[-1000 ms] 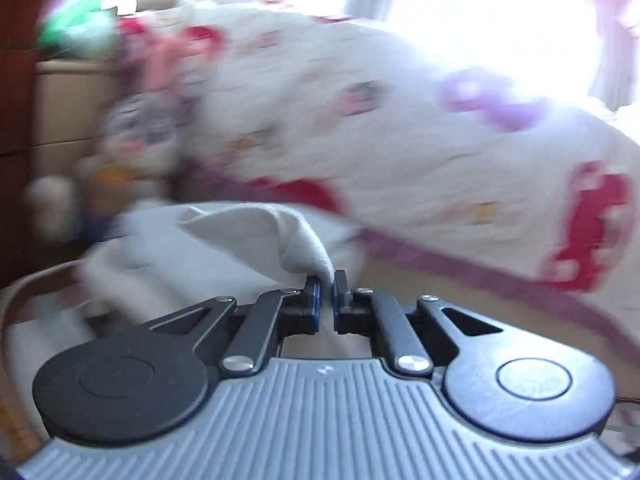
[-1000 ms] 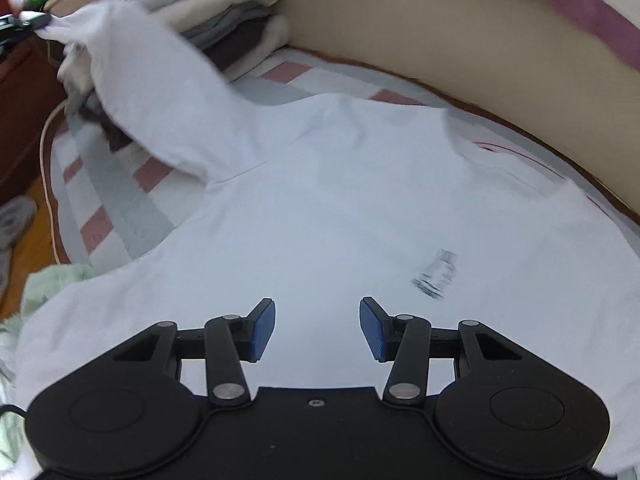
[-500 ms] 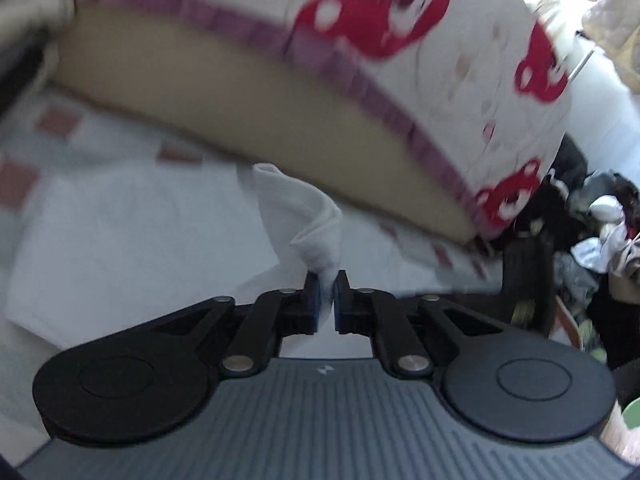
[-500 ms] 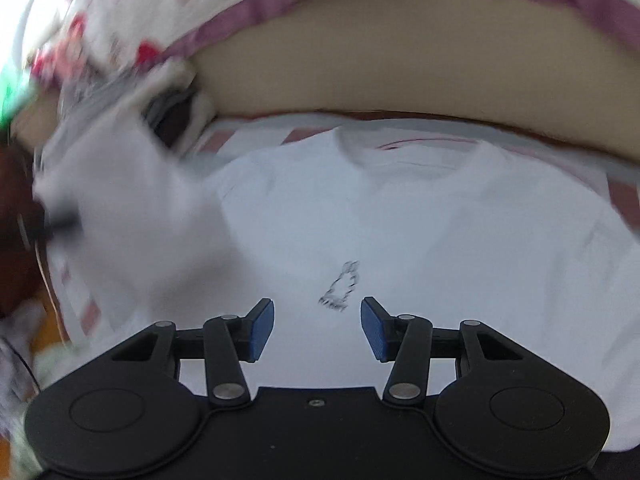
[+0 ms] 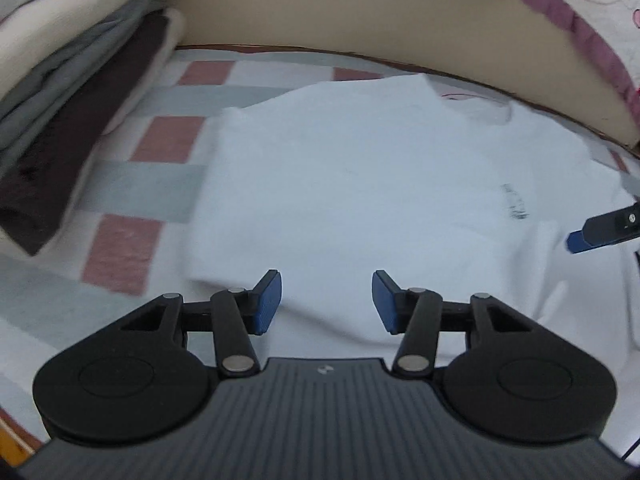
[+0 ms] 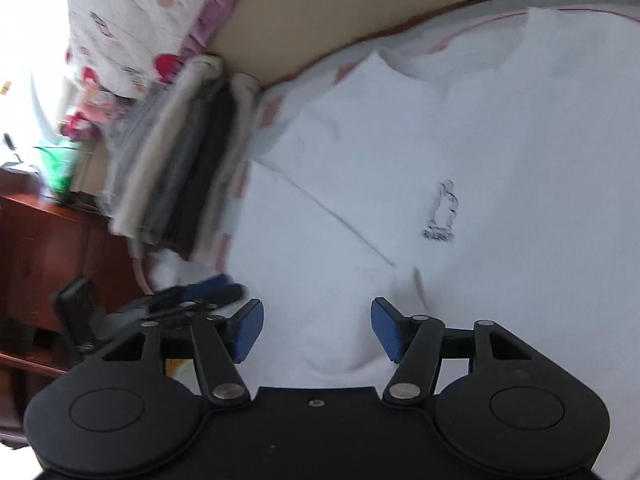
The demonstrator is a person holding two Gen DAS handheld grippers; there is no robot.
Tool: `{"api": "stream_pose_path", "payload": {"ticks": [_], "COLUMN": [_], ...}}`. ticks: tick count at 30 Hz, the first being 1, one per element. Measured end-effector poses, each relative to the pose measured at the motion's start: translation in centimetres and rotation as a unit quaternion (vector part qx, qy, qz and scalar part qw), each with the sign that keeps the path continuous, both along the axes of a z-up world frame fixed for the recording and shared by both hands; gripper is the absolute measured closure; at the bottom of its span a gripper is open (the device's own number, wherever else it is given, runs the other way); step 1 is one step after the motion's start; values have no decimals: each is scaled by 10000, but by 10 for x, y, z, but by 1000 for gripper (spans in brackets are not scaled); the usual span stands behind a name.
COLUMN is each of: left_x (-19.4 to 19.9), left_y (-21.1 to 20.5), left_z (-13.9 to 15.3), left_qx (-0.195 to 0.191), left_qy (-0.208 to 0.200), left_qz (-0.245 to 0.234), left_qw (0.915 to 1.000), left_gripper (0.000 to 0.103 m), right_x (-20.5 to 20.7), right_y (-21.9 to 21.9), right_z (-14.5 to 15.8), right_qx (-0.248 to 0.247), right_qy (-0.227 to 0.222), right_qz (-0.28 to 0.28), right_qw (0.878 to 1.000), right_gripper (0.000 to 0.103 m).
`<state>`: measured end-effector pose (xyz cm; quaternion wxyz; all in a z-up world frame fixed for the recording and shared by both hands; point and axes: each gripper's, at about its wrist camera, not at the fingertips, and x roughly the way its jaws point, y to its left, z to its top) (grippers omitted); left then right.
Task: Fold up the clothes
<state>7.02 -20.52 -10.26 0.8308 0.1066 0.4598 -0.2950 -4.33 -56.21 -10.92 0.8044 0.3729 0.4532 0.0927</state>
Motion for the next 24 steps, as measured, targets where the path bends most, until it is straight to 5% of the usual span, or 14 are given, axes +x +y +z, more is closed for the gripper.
{"api": "stream_pose_path", "payload": {"ticks": [6, 8, 9, 10, 14, 16, 20, 24], "left_x": [13, 18, 18, 18, 18, 18, 21, 18], "left_y": [5, -2, 0, 1, 2, 6, 15, 5], "left_z": [-3, -5, -5, -5, -1, 5, 8, 0], "left_qx": [141, 108, 50, 25, -49, -84, -268, -12], "left_qy": [52, 107, 92, 57, -127, -209, -31, -214], "left_qz": [209, 349, 422, 444, 491, 460, 395, 169], "left_qw": [9997, 9993, 9991, 9990, 9987, 9987, 9989, 9996], "left_gripper": [54, 54, 54, 54, 54, 54, 53, 53], "right_x": [4, 7, 8, 10, 4, -5, -28, -26], "right_y": [18, 26, 29, 32, 37, 14, -47, -71], "right_z": [-5, -14, -18, -20, 18, 41, 31, 26], "right_qx": [-1376, -1430, -1390, -1379, -2109, -2174, -2415, -1848], "right_qy": [118, -2, -68, -124, -1209, -1525, -922, -841], "right_qz": [7, 262, 412, 518, 291, -328, -1668, -2053], "right_qw": [9904, 9894, 9894, 9890, 9696, 9635, 9515, 9574], "right_gripper": [37, 40, 63, 97, 98, 98, 98, 97]}}
